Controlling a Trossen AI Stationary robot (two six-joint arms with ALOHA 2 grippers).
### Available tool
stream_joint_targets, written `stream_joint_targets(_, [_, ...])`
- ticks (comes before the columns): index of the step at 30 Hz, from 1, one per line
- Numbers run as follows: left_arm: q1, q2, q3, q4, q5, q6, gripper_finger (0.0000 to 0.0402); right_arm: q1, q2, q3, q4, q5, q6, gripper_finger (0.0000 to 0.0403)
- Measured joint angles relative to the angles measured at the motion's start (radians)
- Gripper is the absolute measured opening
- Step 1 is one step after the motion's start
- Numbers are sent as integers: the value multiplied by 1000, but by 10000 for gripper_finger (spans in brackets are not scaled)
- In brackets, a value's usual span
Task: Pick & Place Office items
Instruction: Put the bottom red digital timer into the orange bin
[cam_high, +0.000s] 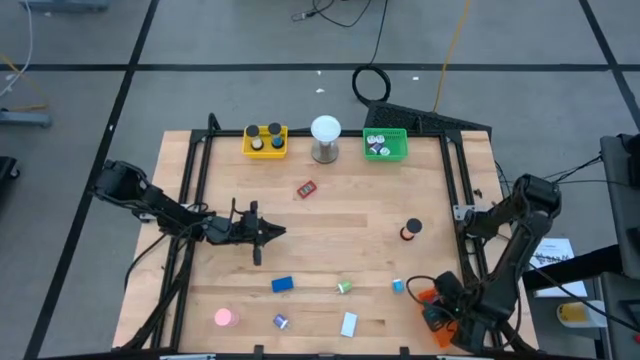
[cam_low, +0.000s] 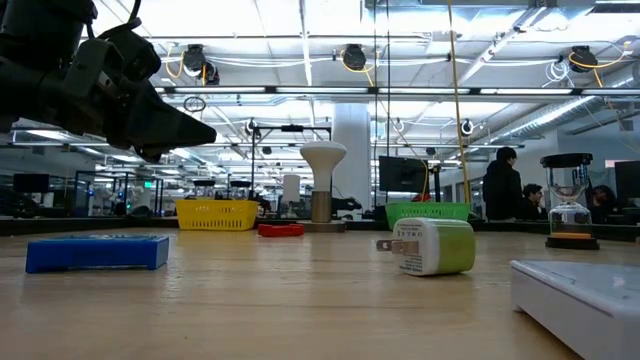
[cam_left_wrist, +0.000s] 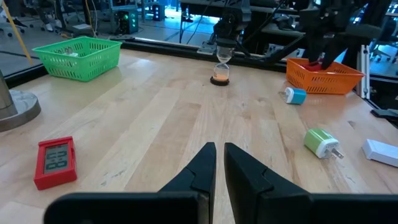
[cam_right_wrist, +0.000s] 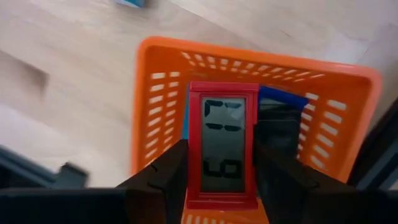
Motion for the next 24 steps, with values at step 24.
stream_joint_targets(24, [0, 0, 0, 0, 0, 0, 33, -56, 45, 0, 55, -54, -120, 184])
